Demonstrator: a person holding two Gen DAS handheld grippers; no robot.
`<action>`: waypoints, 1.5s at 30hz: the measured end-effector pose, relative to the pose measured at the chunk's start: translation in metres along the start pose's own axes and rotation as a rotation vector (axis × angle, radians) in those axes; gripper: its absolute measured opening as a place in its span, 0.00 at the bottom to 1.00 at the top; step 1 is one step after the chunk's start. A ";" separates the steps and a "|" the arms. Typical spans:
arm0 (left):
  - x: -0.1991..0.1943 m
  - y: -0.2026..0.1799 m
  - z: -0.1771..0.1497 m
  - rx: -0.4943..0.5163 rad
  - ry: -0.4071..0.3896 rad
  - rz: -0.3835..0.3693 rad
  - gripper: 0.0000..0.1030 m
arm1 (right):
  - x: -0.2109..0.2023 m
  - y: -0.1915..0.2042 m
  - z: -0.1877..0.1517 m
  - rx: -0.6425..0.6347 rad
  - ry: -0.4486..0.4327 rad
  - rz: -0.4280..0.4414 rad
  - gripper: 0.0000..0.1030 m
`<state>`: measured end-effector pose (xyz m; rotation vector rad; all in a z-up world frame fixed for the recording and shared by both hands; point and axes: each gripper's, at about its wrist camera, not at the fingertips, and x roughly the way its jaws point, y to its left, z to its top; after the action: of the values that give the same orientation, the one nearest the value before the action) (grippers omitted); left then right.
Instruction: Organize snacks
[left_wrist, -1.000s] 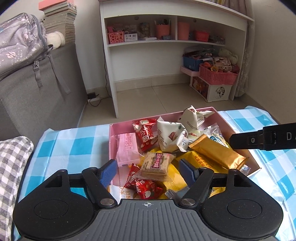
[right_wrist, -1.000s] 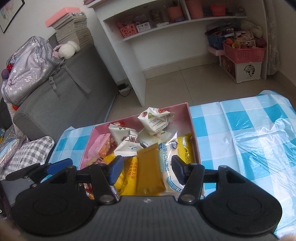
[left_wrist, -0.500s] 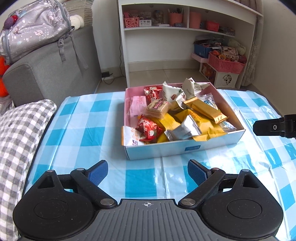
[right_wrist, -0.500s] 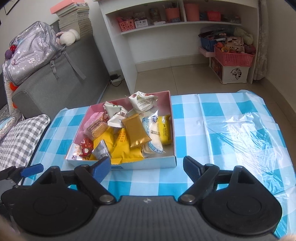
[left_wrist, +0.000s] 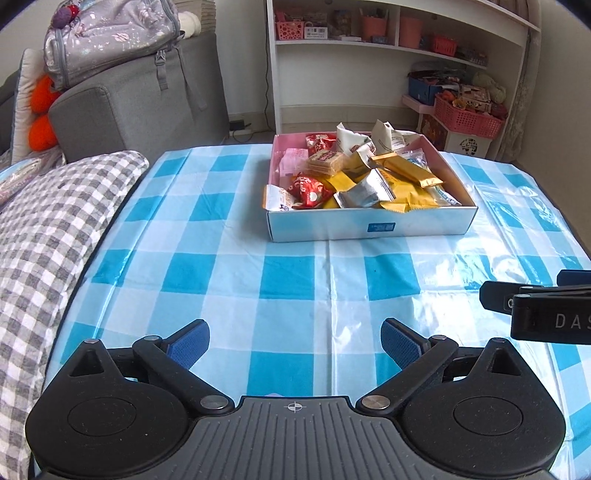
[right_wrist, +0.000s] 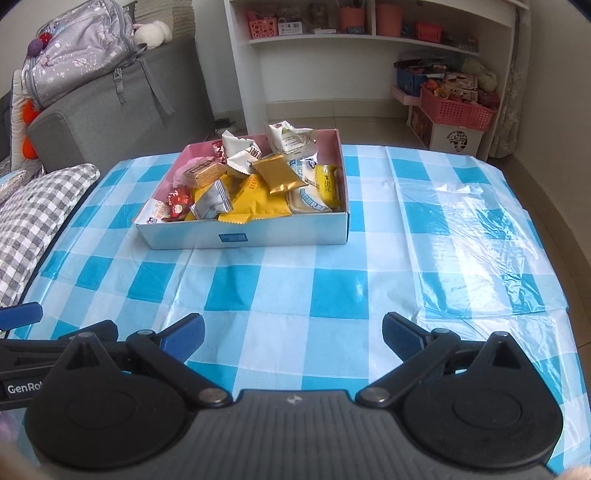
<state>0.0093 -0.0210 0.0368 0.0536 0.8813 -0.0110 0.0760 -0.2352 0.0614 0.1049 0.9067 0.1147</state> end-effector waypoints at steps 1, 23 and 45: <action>-0.001 0.000 -0.001 0.004 -0.006 0.000 0.97 | 0.000 -0.001 0.000 0.003 -0.005 -0.003 1.00; 0.013 0.007 -0.008 -0.030 0.015 0.000 0.97 | 0.009 0.014 -0.009 -0.010 0.015 0.002 1.00; 0.014 0.006 -0.009 -0.028 0.020 -0.001 0.97 | 0.011 0.013 -0.010 -0.002 0.023 -0.001 1.00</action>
<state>0.0117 -0.0146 0.0206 0.0270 0.9010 0.0013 0.0742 -0.2206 0.0489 0.1010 0.9299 0.1159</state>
